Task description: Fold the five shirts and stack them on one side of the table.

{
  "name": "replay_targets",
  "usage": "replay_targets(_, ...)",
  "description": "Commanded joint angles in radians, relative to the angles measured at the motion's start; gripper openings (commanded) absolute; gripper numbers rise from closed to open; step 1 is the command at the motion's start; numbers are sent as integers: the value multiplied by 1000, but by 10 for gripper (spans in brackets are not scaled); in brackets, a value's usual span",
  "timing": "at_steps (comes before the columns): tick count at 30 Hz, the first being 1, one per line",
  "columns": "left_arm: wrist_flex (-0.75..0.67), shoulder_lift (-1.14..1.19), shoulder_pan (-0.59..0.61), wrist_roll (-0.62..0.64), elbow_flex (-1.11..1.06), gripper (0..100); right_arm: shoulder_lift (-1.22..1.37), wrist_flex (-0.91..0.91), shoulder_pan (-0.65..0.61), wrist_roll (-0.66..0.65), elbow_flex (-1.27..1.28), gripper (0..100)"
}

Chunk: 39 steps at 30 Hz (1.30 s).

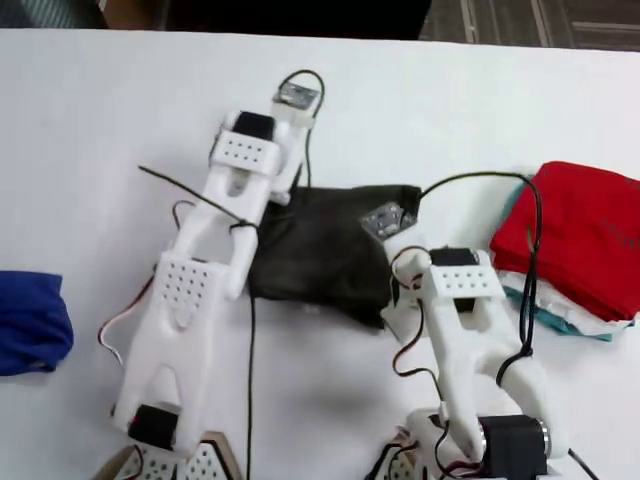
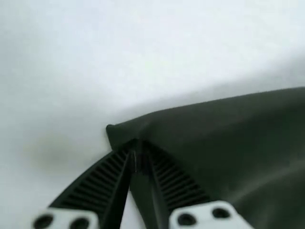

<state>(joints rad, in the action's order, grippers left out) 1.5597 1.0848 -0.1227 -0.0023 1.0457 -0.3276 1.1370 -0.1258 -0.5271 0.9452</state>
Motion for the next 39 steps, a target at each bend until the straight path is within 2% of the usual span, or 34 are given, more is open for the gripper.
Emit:
replay_targets(1,-31,0,72,2,12,25,-41,-42,1,-17,14,21)
replay_targets(8,-20,-8,80,2,12,25,-51,-38,-1,-17,-8,21)
replay_targets(14,-29,0,54,2,12,25,-50,133,-35,46,-252,21)
replay_targets(21,-44,0,58,2,12,25,-41,136,-131,68,-359,21)
replay_targets(25,-44,0,54,2,12,25,-41,45,-159,124,-305,21)
replay_targets(33,-37,0,55,2,12,25,53,-171,-153,117,-132,21)
replay_targets(39,-37,-8,60,2,12,25,246,-153,-151,72,-129,21)
